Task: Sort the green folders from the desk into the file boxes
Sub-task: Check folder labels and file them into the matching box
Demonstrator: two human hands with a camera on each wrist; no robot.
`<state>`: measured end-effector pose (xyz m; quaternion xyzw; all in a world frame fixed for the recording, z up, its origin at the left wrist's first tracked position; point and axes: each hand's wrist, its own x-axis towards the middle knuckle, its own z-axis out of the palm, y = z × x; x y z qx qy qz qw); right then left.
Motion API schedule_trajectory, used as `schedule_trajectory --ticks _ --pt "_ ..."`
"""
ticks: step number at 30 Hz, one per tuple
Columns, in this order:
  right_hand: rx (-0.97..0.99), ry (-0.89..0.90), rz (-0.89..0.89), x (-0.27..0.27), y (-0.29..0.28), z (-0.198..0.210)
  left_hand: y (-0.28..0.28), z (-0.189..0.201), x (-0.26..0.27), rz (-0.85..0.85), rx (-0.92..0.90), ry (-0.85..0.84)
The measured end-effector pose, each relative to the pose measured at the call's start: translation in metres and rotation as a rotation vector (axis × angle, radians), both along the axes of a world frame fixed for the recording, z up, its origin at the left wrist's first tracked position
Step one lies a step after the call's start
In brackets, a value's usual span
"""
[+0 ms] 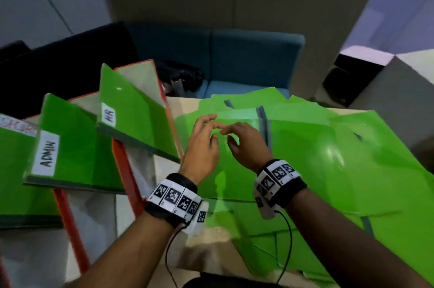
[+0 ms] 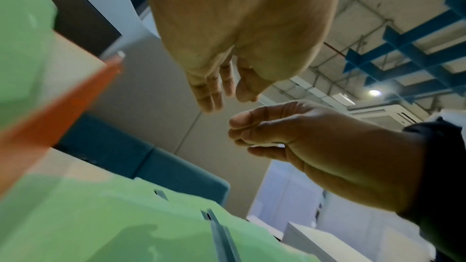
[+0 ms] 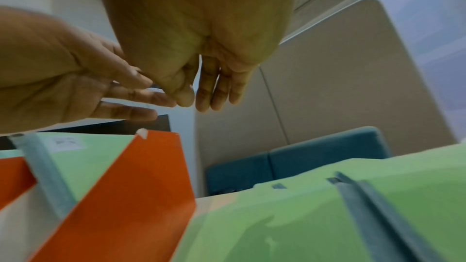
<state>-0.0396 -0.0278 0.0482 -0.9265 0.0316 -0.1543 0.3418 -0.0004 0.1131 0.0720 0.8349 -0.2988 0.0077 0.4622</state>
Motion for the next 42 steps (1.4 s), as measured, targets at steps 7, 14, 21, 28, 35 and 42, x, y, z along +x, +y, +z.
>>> schedule_trajectory --ticks 7,14,21,28,35,42 --pt "-0.023 0.186 -0.211 -0.058 -0.085 -0.028 -0.082 -0.043 -0.025 -0.178 0.156 0.131" --pt "-0.078 0.499 -0.44 -0.137 -0.166 -0.07 -0.108 -0.103 -0.032 -0.164 0.475 0.339" --pt "-0.012 0.756 -0.509 -0.202 -0.202 -0.111 -0.091 -0.132 -0.027 0.145 0.839 0.425" --pt "-0.106 0.915 -0.219 -0.214 -0.199 -0.124 -0.075 -0.153 -0.025 0.256 0.806 0.655" --pt "-0.275 0.9 -0.116 -0.217 -0.208 -0.122 -0.046 -0.153 -0.02 -0.094 0.999 0.54" --pt "-0.372 0.941 -0.024 -0.221 -0.208 -0.116 -0.034 -0.143 -0.019 -0.244 1.136 0.437"
